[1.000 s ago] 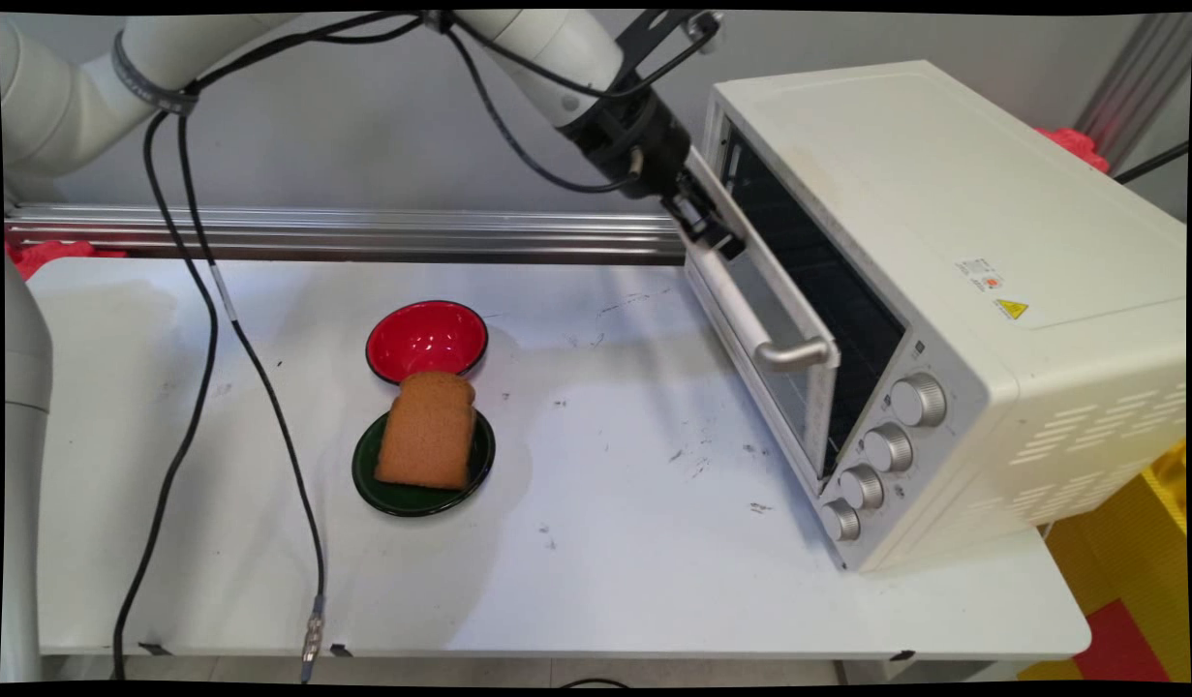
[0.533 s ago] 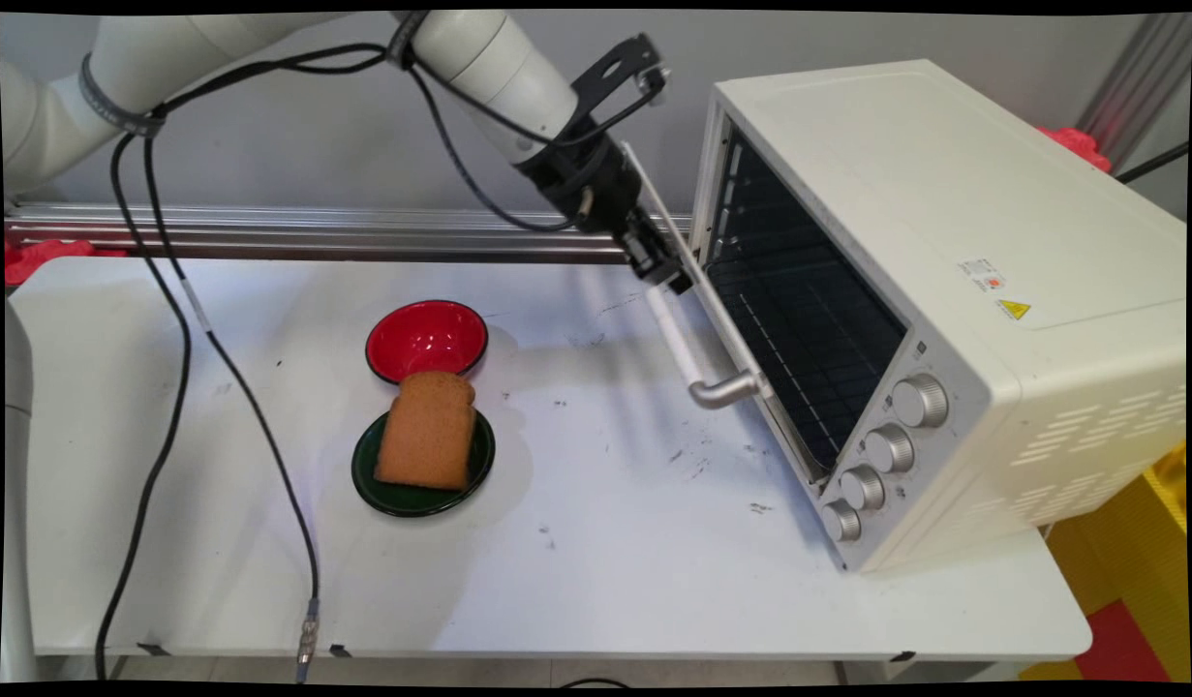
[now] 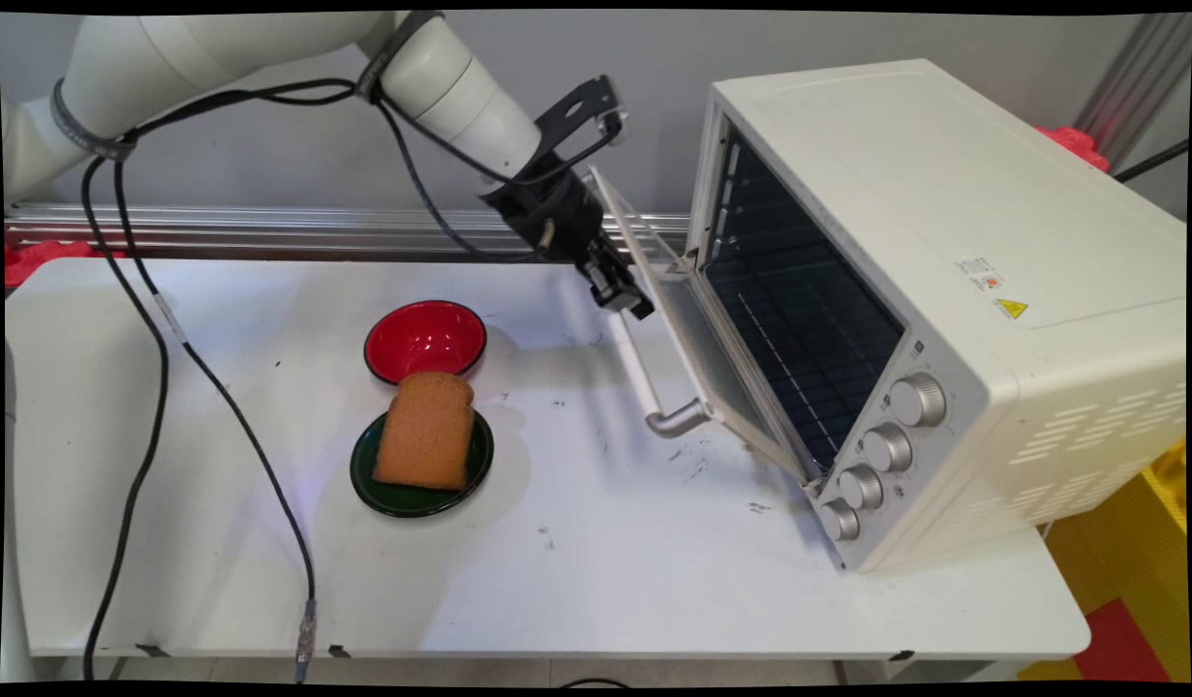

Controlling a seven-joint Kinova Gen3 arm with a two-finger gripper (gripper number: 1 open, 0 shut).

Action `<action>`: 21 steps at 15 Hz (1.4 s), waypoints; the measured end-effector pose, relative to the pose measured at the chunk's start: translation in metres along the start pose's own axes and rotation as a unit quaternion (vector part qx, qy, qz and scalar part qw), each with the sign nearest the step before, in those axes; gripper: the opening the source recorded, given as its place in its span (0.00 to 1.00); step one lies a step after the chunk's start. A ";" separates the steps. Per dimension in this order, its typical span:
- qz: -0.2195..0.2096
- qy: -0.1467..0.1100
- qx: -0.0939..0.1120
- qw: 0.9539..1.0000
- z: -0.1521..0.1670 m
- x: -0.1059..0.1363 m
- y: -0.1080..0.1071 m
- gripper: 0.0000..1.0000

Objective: Open the oven

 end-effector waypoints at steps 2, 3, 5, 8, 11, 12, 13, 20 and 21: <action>0.000 -0.001 0.000 1.000 0.000 -0.008 0.000 0.00; 0.001 -0.001 0.000 1.000 0.001 -0.013 0.000 0.00; 0.003 0.000 0.002 1.000 0.002 -0.019 -0.001 0.00; 0.005 0.003 0.005 1.000 0.003 -0.031 -0.003 0.00; 0.009 0.009 0.008 1.000 0.008 -0.042 -0.005 0.00; 0.011 0.012 0.009 1.000 0.009 -0.046 -0.006 0.00; 0.012 0.014 0.010 1.000 0.011 -0.049 -0.006 0.00; 0.017 0.023 0.012 1.000 0.016 -0.071 -0.009 0.00; 0.017 0.024 0.012 1.000 0.016 -0.074 -0.009 0.00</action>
